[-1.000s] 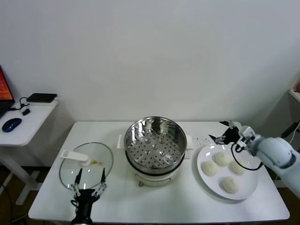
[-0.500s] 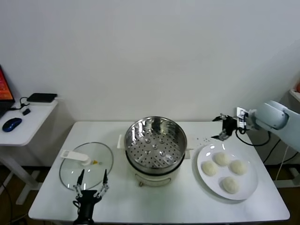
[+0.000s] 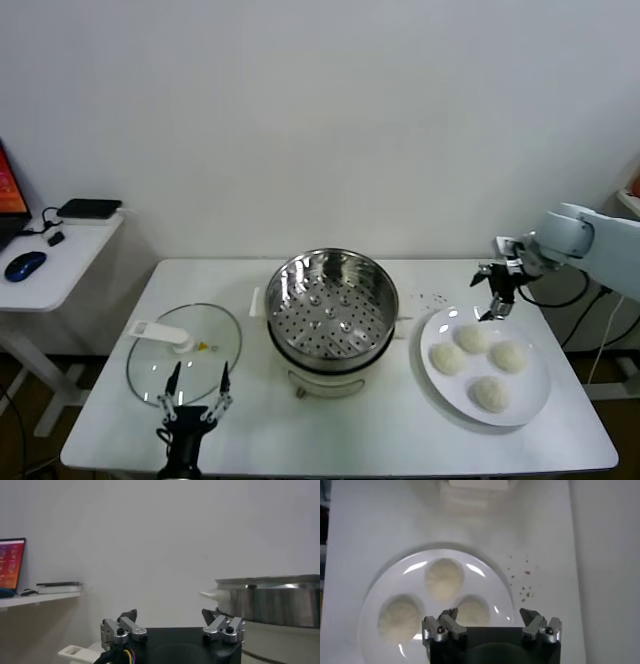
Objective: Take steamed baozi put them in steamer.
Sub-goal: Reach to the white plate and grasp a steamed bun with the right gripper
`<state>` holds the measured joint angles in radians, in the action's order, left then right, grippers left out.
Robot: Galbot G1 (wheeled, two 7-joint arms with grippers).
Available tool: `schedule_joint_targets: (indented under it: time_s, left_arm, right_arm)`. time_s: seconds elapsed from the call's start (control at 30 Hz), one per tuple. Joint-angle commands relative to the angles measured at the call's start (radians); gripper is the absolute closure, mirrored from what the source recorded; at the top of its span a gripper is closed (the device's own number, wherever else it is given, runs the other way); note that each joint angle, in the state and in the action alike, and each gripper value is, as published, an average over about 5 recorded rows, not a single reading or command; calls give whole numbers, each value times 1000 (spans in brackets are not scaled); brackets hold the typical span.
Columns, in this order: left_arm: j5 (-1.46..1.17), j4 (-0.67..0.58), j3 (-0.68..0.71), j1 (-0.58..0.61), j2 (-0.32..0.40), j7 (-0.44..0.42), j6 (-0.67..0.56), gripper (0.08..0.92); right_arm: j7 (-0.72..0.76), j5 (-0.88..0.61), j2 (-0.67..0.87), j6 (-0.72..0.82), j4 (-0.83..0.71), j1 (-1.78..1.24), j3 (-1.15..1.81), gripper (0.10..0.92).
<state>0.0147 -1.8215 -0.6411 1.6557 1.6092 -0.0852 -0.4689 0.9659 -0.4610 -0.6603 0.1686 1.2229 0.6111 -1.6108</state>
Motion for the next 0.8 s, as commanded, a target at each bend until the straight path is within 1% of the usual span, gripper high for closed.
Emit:
schedule_joint_targets:
  time_s: [0.03, 0.43, 0.8]
  left_arm:
    - [3, 14, -2, -1, -11, -1, 0, 177]
    - [10, 25, -17, 0, -8, 0, -7, 177]
    - [20, 27, -17, 5, -10, 0, -11, 177]
  right_arm:
    - [49, 41, -76, -42, -96, -83, -56, 203]
    - [18, 119, -103, -51, -171, -173, 21, 203]
    - [-30, 125, -122, -37, -234, -225, 80, 203]
